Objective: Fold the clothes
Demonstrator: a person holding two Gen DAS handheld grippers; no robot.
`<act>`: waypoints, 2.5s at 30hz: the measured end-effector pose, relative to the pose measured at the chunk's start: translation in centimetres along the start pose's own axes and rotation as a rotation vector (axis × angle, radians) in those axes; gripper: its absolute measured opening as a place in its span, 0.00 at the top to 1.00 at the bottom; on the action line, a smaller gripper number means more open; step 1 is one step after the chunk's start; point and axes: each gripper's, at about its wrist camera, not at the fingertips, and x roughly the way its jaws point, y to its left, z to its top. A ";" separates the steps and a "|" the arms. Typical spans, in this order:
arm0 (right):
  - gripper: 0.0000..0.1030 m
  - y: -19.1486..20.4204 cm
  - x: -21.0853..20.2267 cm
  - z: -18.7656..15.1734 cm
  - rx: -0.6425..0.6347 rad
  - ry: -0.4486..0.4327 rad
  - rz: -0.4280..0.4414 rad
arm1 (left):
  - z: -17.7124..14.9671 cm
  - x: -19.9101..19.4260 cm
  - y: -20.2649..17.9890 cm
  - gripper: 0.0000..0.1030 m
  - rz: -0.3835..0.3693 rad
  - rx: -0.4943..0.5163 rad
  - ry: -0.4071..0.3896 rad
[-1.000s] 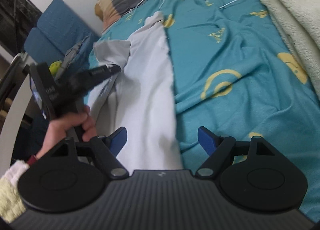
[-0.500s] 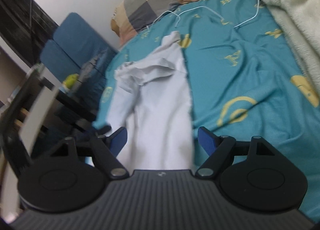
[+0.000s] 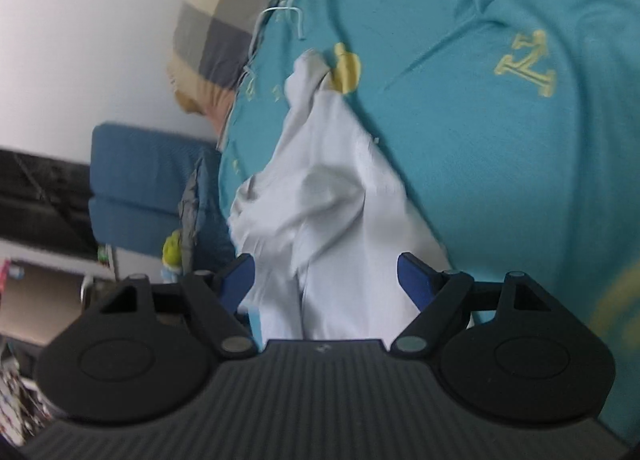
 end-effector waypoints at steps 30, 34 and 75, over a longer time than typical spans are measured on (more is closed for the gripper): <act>0.77 2.9 5.8 6.2 -0.381 -0.123 -0.078 | -0.2 1.9 -1.1 0.96 -0.079 0.034 0.049; 0.30 4.0 4.3 5.5 -0.390 -0.125 -0.104 | -0.3 1.6 -0.9 0.77 -0.058 0.024 0.056; 0.27 2.1 -19.4 -22.9 -0.665 0.044 -0.266 | -9.0 -17.1 8.6 0.55 0.112 -0.010 0.810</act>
